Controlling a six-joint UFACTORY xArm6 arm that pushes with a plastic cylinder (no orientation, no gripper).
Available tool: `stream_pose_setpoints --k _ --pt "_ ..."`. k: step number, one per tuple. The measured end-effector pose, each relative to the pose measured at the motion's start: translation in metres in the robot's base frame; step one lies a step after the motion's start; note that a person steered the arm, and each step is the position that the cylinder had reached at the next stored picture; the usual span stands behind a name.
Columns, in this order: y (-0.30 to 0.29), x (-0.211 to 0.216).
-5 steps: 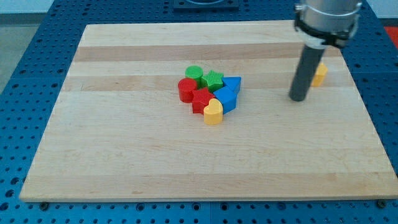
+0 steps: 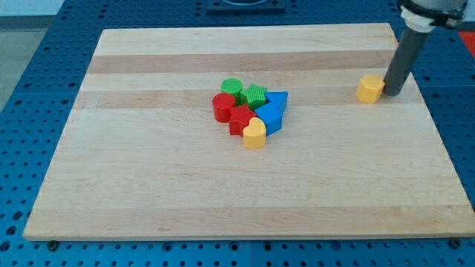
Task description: Place the yellow hexagon diagonally to blue triangle
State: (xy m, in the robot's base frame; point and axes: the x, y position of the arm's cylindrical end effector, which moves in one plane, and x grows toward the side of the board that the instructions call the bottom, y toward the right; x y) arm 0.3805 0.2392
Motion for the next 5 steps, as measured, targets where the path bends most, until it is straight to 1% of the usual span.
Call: stream_pose_setpoints --k 2,4,5 --pt "-0.042 0.005" --pt "-0.092 -0.003" --pt "-0.101 -0.019"
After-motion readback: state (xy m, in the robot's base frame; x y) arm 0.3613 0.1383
